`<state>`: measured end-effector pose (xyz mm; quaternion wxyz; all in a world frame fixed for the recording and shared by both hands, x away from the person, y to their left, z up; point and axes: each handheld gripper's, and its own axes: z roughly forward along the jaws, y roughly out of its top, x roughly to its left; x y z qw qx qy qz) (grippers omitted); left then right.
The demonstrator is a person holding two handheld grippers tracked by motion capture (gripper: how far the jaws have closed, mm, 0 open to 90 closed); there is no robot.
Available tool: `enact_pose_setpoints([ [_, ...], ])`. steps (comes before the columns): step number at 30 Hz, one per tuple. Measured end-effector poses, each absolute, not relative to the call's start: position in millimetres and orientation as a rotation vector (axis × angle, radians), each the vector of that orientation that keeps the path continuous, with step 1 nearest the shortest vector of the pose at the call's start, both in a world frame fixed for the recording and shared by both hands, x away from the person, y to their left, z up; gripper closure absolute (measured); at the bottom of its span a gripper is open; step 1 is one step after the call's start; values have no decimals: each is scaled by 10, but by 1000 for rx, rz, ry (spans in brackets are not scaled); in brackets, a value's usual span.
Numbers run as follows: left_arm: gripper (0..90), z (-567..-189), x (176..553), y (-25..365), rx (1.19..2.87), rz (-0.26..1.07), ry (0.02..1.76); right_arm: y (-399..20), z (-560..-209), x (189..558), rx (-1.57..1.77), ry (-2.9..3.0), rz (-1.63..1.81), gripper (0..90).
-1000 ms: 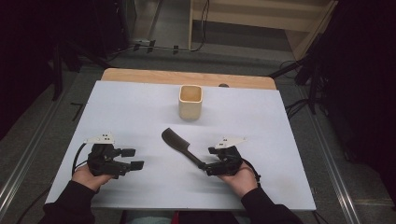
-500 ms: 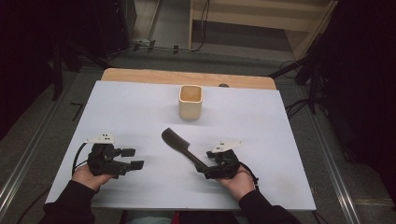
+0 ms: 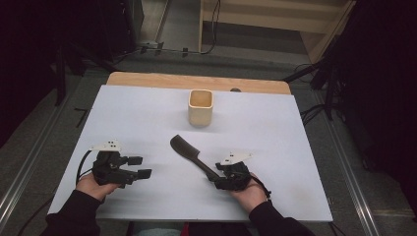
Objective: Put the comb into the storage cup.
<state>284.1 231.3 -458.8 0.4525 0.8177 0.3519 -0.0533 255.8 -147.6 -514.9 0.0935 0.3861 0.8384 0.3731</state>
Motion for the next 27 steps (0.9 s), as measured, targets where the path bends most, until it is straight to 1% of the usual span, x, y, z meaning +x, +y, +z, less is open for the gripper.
enact_pose_setpoints([
  [3, 256, -4588, 2840, 2311, 2021, -131, 868, -1487, -5158, 2548, 1149, 2475, 1113, 515],
  [10, 256, -4591, 2845, 2307, 2019, -133, 873, -1493, -5157, 2534, 1129, 2471, 1094, 659],
  [17, 256, -4590, 2848, 2302, 2020, -137, 872, -1490, -5154, 2523, 1068, 2499, 1082, 694],
  [27, 256, -4591, 2852, 2298, 2018, -153, 894, -1527, -5140, 2573, 1058, 2543, 1107, 701],
])
